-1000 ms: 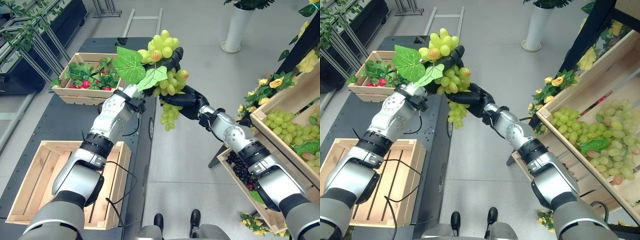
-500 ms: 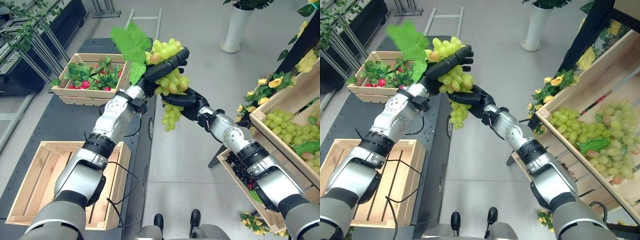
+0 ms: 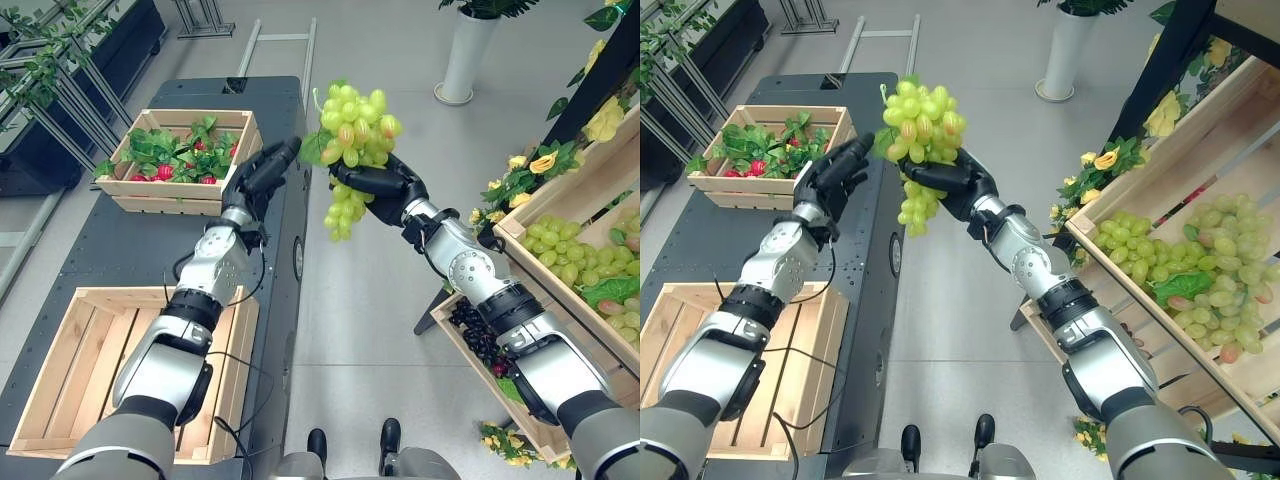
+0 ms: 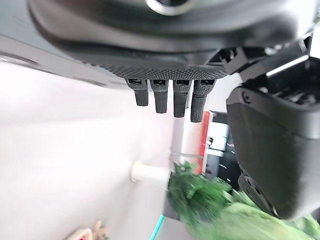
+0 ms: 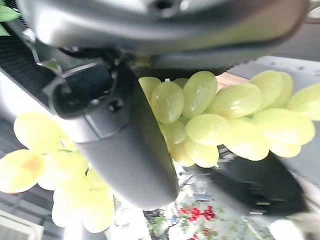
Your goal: Pick up the fruits from the basket on one side to the basket on the other side
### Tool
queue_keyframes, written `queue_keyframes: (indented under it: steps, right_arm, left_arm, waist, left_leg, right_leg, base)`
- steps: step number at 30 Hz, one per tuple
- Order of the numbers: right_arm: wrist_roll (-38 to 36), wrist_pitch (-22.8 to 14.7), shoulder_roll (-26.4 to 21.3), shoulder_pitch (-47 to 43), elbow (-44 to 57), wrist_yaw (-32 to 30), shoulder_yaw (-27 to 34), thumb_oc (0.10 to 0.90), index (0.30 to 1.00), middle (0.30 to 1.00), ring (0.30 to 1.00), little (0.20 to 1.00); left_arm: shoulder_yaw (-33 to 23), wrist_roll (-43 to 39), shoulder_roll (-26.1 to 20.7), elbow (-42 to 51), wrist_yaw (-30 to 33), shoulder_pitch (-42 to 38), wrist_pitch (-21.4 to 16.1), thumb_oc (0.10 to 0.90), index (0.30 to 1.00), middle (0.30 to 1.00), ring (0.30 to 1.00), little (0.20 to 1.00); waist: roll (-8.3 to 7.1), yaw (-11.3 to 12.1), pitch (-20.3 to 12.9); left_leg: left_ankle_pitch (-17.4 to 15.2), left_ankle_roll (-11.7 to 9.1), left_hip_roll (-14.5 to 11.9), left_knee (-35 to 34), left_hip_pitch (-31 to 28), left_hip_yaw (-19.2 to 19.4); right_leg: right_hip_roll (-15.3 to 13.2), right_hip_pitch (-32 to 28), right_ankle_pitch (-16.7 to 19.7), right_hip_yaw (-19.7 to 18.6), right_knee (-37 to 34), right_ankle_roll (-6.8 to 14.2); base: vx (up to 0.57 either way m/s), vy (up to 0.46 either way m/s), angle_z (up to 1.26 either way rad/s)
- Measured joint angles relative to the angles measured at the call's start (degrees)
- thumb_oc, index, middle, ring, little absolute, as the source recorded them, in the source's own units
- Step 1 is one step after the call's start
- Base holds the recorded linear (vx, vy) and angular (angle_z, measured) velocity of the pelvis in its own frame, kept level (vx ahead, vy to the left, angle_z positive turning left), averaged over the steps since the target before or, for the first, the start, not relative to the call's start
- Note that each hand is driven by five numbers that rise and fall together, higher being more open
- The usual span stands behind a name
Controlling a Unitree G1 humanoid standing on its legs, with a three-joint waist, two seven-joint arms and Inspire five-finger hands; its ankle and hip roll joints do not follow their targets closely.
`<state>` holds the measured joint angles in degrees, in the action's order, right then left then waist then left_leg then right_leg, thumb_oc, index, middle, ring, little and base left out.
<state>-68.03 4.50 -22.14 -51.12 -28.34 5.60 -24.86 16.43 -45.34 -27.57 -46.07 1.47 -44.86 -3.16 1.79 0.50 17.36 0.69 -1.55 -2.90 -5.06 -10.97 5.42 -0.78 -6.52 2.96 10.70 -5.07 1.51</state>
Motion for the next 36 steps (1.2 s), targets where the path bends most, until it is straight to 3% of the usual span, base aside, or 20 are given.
queue_keyframes:
  steps: [7,14,18,22,27,36]
  right_arm:
    - [0.1,-0.1,-0.2,0.7,0.1,0.0,0.6,0.4,0.3,0.3,0.3,0.3]
    - [3.0,-0.1,-1.5,9.7,6.2,-0.1,4.6,0.4,0.3,0.3,0.3,0.3]
    - [5.6,0.3,-2.9,14.1,12.4,-0.1,5.4,0.4,0.3,0.3,0.3,0.3]
    - [9.8,2.8,-5.1,17.0,18.2,0.0,6.6,0.4,0.3,0.3,0.3,0.3]
    - [11.8,6.5,-9.3,21.8,24.9,2.4,7.2,0.4,0.3,0.3,0.3,0.3]
    - [11.8,12.0,-14.7,29.8,32.5,7.8,8.2,0.4,0.3,0.3,0.3,0.3]
  left_arm:
    - [-2.2,-0.6,0.4,0.3,-1.9,4.5,-0.2,0.8,0.9,0.9,0.9,0.9]
    - [-6.2,-2.2,2.5,2.3,0.3,13.8,-3.1,0.8,0.9,0.9,0.9,0.9]
    - [-6.6,-2.0,5.1,2.3,0.8,20.9,-3.5,0.8,0.9,0.9,0.9,0.9]
    - [-6.0,3.6,8.6,2.4,0.9,27.5,-3.5,0.8,0.9,0.9,0.9,0.9]
    - [-5.0,11.0,9.0,2.3,0.3,31.9,-3.5,0.8,0.9,0.9,0.9,0.9]
    - [-4.3,11.4,11.4,-1.1,-0.9,34.1,-3.7,0.8,0.9,0.9,0.9,0.9]
  waist:
    - [-0.2,0.1,-0.1]
    - [-3.38,-0.5,-2.0]
    - [-3.8,-1.4,-2.2]
    - [-3.9,-1.9,-2.3]
    - [-4.62,-2.8,-3.1]
    - [-5.0,-7.7,-6.7]
  left_leg:
    - [0.0,0.0,0.0,0.0,-0.4,0.9]
    - [0.0,0.1,0.1,0.0,-0.5,1.2]
    - [-0.1,0.2,0.2,-0.1,-0.6,1.3]
    - [-0.2,0.3,0.2,-0.1,-0.6,1.7]
    - [-0.2,0.3,0.2,-0.1,-0.8,3.3]
    - [-0.6,0.8,0.6,-0.5,-1.1,7.2]
  right_leg:
    - [0.1,0.0,0.4,-0.9,0.0,0.0]
    - [0.3,0.1,0.4,-1.6,0.0,0.0]
    - [0.3,0.3,0.7,-3.3,0.0,0.3]
    - [0.5,0.8,1.2,-4.8,0.0,0.3]
    - [0.8,1.6,2.0,-7.0,0.0,0.3]
    - [0.8,3.1,3.2,-10.7,0.0,1.0]
  base:
    - [0.0,0.027,-0.07]
    - [0.0,0.034,-0.02]
    - [-0.03,0.045,-0.09]
    - [-0.01,0.05,-0.14]
    - [-0.02,0.062,-0.23]
    - [-0.01,0.068,-0.24]
